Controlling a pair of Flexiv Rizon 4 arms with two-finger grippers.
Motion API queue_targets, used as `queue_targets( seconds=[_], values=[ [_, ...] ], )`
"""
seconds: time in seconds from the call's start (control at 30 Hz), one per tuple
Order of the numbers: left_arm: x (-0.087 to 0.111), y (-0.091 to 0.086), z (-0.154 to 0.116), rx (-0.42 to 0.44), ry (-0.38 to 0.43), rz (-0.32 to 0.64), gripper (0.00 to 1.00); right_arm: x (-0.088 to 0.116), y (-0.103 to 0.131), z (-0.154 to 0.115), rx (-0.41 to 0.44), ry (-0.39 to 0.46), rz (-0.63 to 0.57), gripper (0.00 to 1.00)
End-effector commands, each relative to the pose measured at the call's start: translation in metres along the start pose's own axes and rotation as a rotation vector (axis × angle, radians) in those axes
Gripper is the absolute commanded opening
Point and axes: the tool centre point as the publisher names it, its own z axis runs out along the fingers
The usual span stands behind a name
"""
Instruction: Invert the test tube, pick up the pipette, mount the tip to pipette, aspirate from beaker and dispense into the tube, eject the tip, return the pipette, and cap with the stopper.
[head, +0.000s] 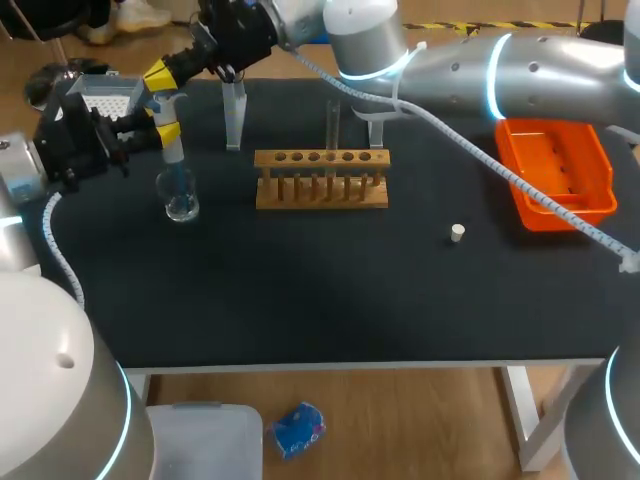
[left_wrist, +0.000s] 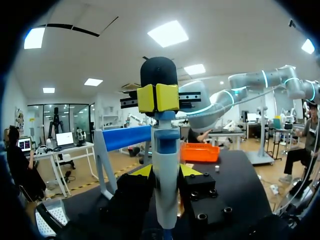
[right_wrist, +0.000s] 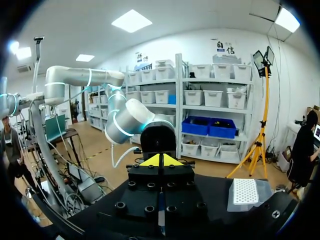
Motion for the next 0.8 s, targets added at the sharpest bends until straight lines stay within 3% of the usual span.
queue_targets(
  seconds=[0.03, 0.43, 0.8],
  values=[
    [0.001, -0.004, 0.000, 0.001, 0.000, 0.002, 0.00, -0.007, -0.008, 0.001, -0.001, 0.013, 0.003, 0.00],
    [0.001, -0.004, 0.000, 0.001, 0.000, 0.002, 0.00, -0.007, -0.013, 0.002, -0.003, 0.011, 0.020, 0.00],
    [0.001, -0.004, 0.000, 0.001, 0.000, 0.002, 0.00, -0.008, -0.001, 0.000, 0.006, 0.007, -0.009, 0.00]
  ],
)
